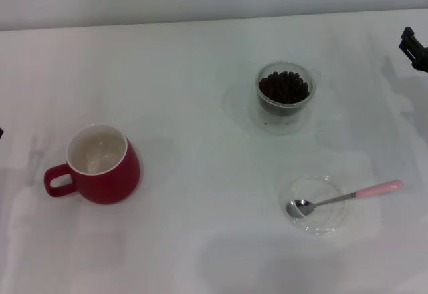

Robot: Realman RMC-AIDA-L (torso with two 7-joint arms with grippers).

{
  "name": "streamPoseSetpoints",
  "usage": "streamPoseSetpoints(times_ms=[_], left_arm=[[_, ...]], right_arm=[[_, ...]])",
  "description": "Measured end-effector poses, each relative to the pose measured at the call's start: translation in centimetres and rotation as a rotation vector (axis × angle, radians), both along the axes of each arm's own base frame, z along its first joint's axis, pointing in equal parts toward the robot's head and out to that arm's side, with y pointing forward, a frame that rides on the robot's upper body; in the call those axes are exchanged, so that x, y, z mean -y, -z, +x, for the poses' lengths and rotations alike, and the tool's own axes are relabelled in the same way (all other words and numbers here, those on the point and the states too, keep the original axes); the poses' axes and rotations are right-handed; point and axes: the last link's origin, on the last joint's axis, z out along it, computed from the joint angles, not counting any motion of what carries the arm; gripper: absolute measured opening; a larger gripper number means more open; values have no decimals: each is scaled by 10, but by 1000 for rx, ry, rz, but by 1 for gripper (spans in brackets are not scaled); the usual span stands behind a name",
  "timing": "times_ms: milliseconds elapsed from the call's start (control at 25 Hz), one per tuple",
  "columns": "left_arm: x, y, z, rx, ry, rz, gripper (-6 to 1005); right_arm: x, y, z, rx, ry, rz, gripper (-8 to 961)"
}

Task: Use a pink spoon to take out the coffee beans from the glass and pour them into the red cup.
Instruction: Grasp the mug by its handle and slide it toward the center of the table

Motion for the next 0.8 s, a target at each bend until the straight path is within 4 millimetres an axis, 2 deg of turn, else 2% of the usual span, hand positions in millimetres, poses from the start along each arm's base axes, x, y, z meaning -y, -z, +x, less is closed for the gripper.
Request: streamPoseSetpoints(times_ms=[560, 800], left_arm=[[15, 2, -2, 7, 11, -6, 859], [45, 7, -3, -25, 64, -57, 860]], right_arm=[[0, 1, 0, -2, 0, -1, 873], [2, 1, 2, -3, 9, -2, 874]])
